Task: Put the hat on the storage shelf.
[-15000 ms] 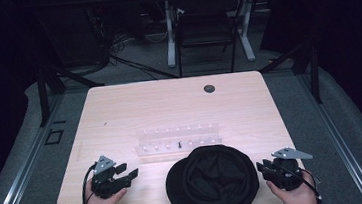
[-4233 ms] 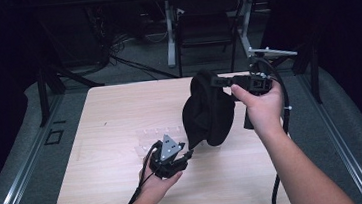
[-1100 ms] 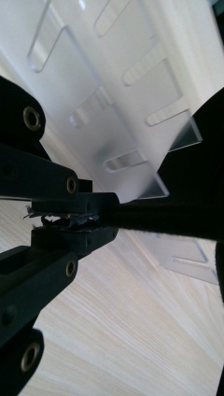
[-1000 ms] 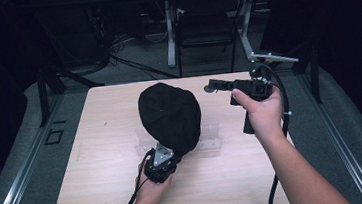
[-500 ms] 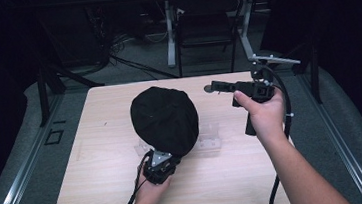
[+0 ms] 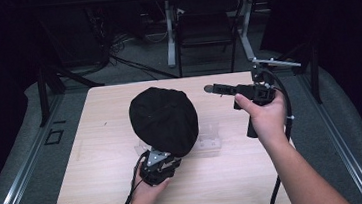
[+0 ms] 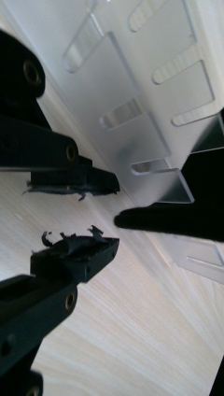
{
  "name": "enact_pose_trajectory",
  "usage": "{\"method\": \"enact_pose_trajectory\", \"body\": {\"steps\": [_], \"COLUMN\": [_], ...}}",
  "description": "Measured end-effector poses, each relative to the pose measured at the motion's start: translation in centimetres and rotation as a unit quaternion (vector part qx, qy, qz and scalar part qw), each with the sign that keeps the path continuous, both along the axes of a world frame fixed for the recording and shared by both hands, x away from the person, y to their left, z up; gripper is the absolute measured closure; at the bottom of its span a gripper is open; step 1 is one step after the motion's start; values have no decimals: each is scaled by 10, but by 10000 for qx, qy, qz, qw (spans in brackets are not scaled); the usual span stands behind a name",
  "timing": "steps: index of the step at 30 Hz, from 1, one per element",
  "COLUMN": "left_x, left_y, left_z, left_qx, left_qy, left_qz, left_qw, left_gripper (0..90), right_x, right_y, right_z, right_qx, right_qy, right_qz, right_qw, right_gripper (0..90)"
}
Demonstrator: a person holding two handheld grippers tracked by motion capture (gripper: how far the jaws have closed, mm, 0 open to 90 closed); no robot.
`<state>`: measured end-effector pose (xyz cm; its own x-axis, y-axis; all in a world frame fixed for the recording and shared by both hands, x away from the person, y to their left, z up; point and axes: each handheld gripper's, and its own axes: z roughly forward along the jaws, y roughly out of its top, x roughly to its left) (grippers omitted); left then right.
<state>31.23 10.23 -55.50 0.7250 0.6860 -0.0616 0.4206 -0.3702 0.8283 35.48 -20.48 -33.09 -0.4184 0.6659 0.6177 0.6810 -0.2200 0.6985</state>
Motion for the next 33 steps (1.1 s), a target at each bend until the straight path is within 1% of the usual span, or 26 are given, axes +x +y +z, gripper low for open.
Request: {"method": "enact_pose_trajectory", "body": {"steps": [2,3,4,6,8,9,10,13,14,15,16,17,18,20,21,23,24,25,26,29,30,31,33], "left_x": [-1,-1,-2,-2,-3,-3,-3,-3,-3,-3,-3,-3,-3,-3,-4,-5,-5,-5,-6,-7,-7,-8,-9], "left_y": [5,5,9,13,18,21,24,32,36,41,43,45,48,54,58,63,65,68,69,75,77,79,81], "left_z": [2,2,4,6,9,11,12,15,16,17,17,18,18,20,21,21,21,22,21,22,22,23,24], "left_qx": [-62,-62,-83,-206,-291,-288,-329,-437,-442,-457,-443,-436,-481,-499,-472,-506,-519,-481,-467,-475,-481,-516,-533], "left_qy": [97,97,142,192,232,208,208,258,283,304,329,362,419,442,454,481,487,490,492,512,502,519,514], "left_qz": [-69,-69,-63,-44,30,88,116,251,272,411,448,479,529,555,559,602,568,575,645,668,677,682,680], "left_qw": [9999,9999,9998,9996,9993,9993,9992,9984,9983,9976,9975,9972,9966,9962,9963,9957,9958,9960,9956,9953,9953,9950,9949], "left_gripper": [631,608,590,566,537,519,502,488,485,485,485,481,477,472,471,476,482,487,499,518,518,514,506], "right_x": [-2,-2,-3,-4,-5,-5,-6,-9,-10,-12,-13,-14,-15,-17,-19,-21,-22,-23,-24,-26,-28,-29,-33], "right_y": [-2,-3,-3,-5,-7,-8,-9,-11,-12,-13,-14,-14,-15,-17,-19,-22,-23,-24,-25,-28,-28,-29,-30], "right_z": [-1,-2,-2,-4,-5,-5,-6,-9,-10,-11,-14,-15,-16,-19,-20,-23,-24,-25,-27,-32,-34,-36,-39], "right_qx": [-56,-87,-106,-124,-186,-258,-328,-420,-469,-534,-629,-673,-717,-853,-913,-1009,-1078,-1164,-1249,-1363,-1420,-1451,-1503], "right_qy": [-18,-17,-13,-9,-3,-1,-32,-34,-60,-71,-84,-104,-124,-194,-254,-320,-384,-428,-432,-371,-368,-416,-396], "right_qz": [-20,-28,-50,-59,-80,-108,-144,-139,-156,-154,-164,-179,-187,-223,-254,-325,-386,-432,-452,-420,-429,-426,-392], "right_qw": [10000,10000,9999,9999,9998,9996,9994,9990,9988,9984,9979,9975,9972,9959,9952,9939,9927,9913,9902,9891,9882,9876,9871], "right_gripper": [797,793,786,781,772,763,758,730,718,704,681,662,645,601,589,556,548,546,538,535,536,537,540]}}
